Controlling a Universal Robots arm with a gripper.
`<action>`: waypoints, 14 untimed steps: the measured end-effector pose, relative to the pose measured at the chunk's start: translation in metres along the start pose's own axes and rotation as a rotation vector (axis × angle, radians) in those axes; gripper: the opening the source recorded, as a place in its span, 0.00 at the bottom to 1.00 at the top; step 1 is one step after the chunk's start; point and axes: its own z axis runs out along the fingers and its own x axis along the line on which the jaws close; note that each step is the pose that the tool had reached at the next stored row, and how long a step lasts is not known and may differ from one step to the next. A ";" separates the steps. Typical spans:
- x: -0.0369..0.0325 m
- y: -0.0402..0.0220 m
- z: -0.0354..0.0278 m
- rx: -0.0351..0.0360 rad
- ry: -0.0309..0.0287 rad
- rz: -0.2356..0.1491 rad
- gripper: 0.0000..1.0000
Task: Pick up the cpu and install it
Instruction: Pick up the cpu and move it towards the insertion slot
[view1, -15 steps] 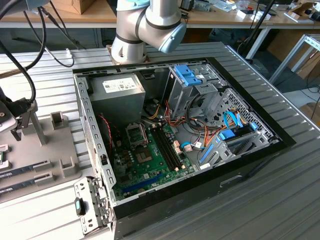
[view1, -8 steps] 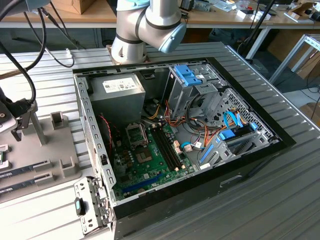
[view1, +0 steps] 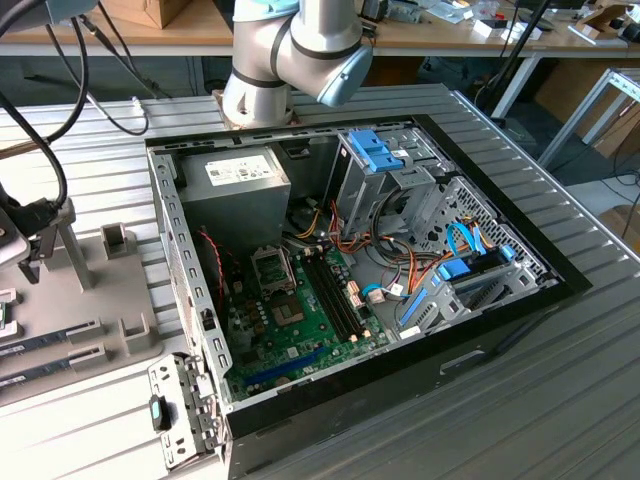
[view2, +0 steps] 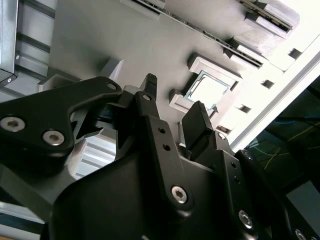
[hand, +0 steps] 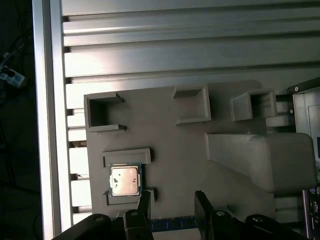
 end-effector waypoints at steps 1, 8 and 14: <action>0.0015 -0.0001 0.0004 -0.0001 -0.0001 0.000 0.48; 0.0097 -0.0009 0.0038 -0.0038 0.0008 -0.012 0.48; 0.0106 -0.0010 0.0046 -0.0052 0.0010 -0.014 0.48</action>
